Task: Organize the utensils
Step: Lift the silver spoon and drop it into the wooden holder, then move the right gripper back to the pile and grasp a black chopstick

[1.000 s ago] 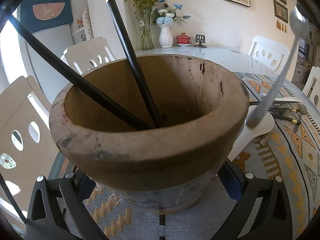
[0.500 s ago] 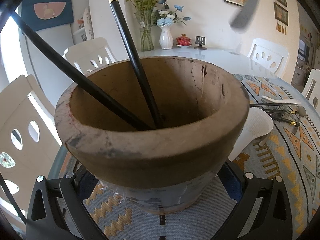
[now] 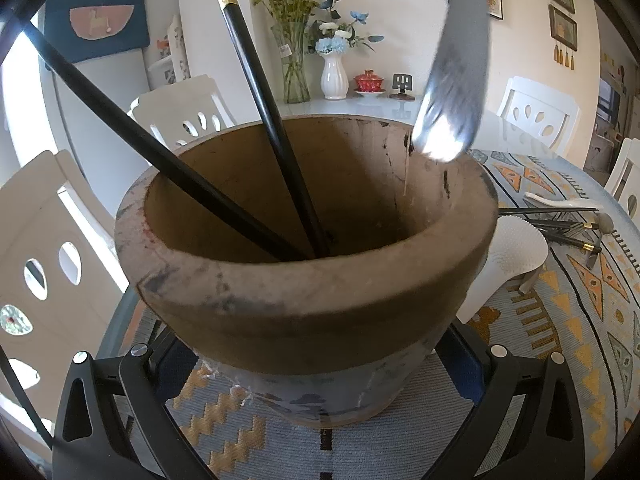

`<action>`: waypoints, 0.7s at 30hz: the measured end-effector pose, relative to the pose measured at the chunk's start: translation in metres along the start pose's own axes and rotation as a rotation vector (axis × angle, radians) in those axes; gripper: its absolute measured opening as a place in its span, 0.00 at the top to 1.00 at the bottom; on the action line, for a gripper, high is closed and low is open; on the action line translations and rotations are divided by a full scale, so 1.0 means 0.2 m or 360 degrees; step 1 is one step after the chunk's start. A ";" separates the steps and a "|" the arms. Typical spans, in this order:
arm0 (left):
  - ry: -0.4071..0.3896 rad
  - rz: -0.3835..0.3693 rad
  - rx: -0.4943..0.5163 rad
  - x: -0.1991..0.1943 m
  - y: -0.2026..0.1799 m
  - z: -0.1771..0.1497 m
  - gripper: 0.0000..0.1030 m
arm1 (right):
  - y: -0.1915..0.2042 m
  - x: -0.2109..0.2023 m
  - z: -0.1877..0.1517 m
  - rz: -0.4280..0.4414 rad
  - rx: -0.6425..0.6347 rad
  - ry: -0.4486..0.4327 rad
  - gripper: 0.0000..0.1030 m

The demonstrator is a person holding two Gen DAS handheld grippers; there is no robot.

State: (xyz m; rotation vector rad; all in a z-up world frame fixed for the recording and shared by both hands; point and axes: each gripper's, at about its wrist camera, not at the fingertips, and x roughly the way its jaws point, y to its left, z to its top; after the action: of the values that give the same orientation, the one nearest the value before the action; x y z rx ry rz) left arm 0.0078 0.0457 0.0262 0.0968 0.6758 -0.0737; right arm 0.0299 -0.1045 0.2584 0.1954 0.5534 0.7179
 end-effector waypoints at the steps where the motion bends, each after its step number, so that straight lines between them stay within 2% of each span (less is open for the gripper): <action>1: 0.0001 -0.0002 -0.0001 0.00 0.00 0.00 0.01 | 0.01 0.02 -0.01 0.0004 -0.0011 0.0016 0.94; 12: -0.0001 -0.0004 -0.0005 0.00 0.02 -0.01 0.01 | 0.09 0.10 -0.01 0.0032 -0.0090 0.0079 0.95; 17: -0.0003 -0.0002 -0.0005 -0.01 0.02 -0.01 0.01 | 0.06 0.09 -0.01 0.0022 -0.0063 0.0082 0.95; 21: -0.0004 -0.0002 -0.0005 -0.02 0.03 -0.01 0.01 | -0.02 0.10 -0.02 0.0026 0.0048 0.0105 0.95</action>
State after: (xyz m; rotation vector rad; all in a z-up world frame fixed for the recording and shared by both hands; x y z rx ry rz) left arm 0.0045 0.0517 0.0266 0.0933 0.6736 -0.0739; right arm 0.0418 -0.0936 0.2449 0.2050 0.6265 0.7341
